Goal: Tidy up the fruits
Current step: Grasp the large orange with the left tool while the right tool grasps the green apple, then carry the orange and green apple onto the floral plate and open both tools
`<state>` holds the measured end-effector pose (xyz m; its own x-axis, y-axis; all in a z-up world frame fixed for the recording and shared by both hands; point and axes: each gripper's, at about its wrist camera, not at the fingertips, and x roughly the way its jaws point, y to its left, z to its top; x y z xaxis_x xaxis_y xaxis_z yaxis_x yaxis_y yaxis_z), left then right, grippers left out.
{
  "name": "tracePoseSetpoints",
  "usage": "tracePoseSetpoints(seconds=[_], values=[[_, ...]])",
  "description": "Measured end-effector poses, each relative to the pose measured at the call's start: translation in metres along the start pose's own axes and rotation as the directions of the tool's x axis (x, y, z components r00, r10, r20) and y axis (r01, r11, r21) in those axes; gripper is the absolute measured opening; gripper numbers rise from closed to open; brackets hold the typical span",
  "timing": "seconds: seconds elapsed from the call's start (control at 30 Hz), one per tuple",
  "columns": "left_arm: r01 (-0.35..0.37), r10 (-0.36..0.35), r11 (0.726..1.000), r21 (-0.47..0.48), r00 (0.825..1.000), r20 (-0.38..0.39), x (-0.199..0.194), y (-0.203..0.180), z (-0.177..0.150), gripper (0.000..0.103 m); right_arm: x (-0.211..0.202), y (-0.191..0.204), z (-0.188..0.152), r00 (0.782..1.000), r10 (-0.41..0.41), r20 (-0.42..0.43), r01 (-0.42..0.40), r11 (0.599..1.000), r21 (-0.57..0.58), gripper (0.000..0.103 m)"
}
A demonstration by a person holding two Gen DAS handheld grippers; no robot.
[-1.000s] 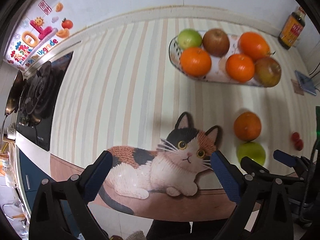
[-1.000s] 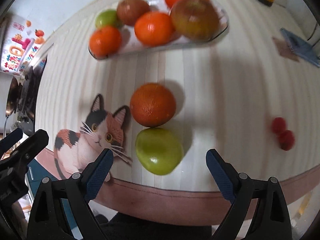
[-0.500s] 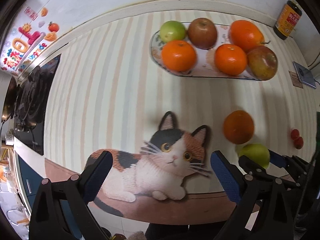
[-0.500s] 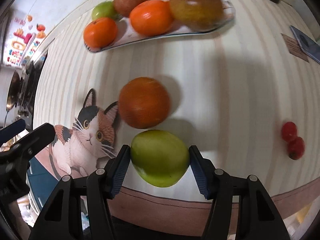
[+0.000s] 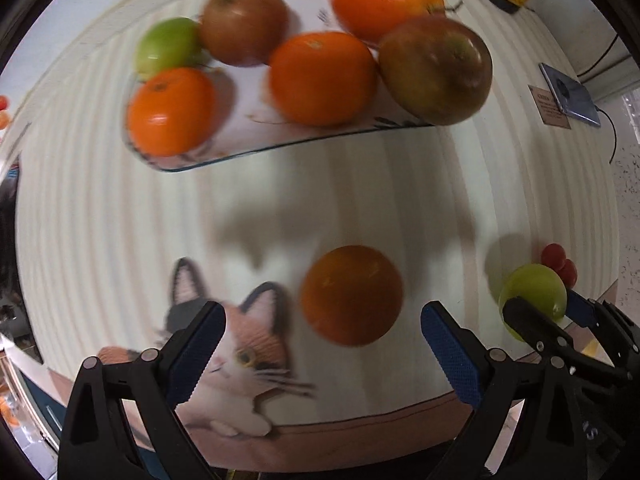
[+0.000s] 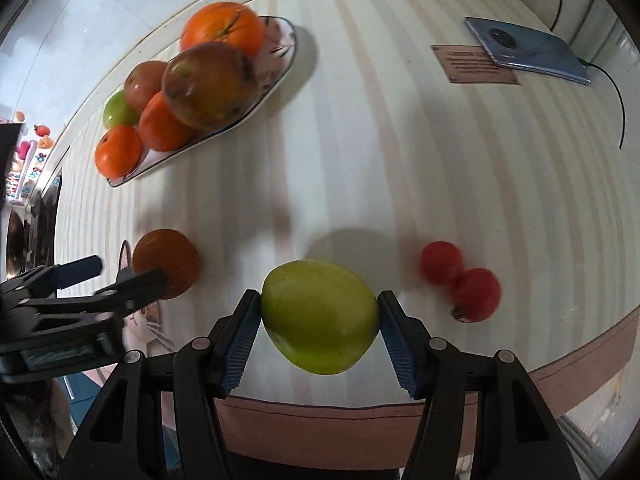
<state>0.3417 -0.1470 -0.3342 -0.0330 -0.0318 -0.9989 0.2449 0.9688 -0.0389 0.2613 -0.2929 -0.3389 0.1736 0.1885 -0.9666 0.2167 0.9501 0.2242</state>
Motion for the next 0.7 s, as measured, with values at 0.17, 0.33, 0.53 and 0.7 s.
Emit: tracePoseSetpoints(seconds=[0.17, 0.33, 0.53, 0.7], values=[[0.062, -0.062, 0.998, -0.034, 0.998, -0.011, 0.015, 0.002, 0.008, 0.055, -0.005, -0.009, 0.003, 1.0, 0.005, 0.004, -0.005, 1.0, 0.009, 0.062], [0.083, -0.081, 0.994, -0.074, 0.996, 0.027, 0.011, 0.013, 0.007, 0.054, -0.005, -0.009, 0.005, 1.0, 0.015, -0.006, -0.015, 1.0, 0.002, 0.062], [0.08, -0.078, 0.992, -0.098, 0.997, 0.023, 0.003, 0.041, -0.033, 0.054, 0.012, 0.024, -0.001, 0.995, 0.089, -0.051, -0.093, 0.992, -0.08, 0.062], [0.065, -0.065, 0.991, -0.119, 0.998, 0.004, 0.011, 0.054, -0.051, 0.054, 0.025, 0.042, -0.005, 0.996, 0.074, -0.057, -0.081, 0.988, -0.13, 0.063]])
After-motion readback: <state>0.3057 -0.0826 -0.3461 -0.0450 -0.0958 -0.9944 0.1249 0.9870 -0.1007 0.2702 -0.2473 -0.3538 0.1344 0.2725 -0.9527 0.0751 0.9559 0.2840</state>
